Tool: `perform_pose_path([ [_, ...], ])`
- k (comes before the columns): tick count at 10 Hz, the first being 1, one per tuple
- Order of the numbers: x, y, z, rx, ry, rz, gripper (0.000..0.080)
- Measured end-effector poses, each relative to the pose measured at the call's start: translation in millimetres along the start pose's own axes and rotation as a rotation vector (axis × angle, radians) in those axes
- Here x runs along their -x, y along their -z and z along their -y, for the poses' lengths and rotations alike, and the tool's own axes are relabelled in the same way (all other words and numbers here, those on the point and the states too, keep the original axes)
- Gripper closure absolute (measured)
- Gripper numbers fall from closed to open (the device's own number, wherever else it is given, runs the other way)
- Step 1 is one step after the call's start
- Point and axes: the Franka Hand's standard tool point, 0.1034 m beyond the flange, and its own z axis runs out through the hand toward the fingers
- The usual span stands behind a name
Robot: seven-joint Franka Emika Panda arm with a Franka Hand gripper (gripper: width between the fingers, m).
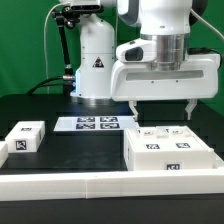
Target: Assemble cabinet
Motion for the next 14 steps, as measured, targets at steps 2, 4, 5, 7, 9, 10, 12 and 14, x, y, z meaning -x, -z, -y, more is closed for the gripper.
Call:
perform_pose_path([
  [2, -3.1, -11.6, -5.5, -0.005, 0.026, -0.011, 0.0003],
  [4, -3.0, -18.9, -7.3, -0.017, 0.015, -0.009, 0.0003],
  [5, -2.8, -19.1, -6.9, -0.019, 0.013, -0.008, 0.0003],
  [7, -1.9, -21.4, -7.7, -0.019, 0.013, -0.004, 0.0003],
  [9, -1.0, -35.3, -11.0, -0.02, 0.0, -0.017, 0.0003],
  [10, -1.2, -38.4, -9.4, -0.021, 0.003, -0.025, 0.0003],
  [12, 0.0, -42.2, -9.8, -0.021, 0.013, -0.022, 0.0003],
  [14, -0.4, -42.7, -10.9, -0.02, 0.025, -0.024, 0.0003],
])
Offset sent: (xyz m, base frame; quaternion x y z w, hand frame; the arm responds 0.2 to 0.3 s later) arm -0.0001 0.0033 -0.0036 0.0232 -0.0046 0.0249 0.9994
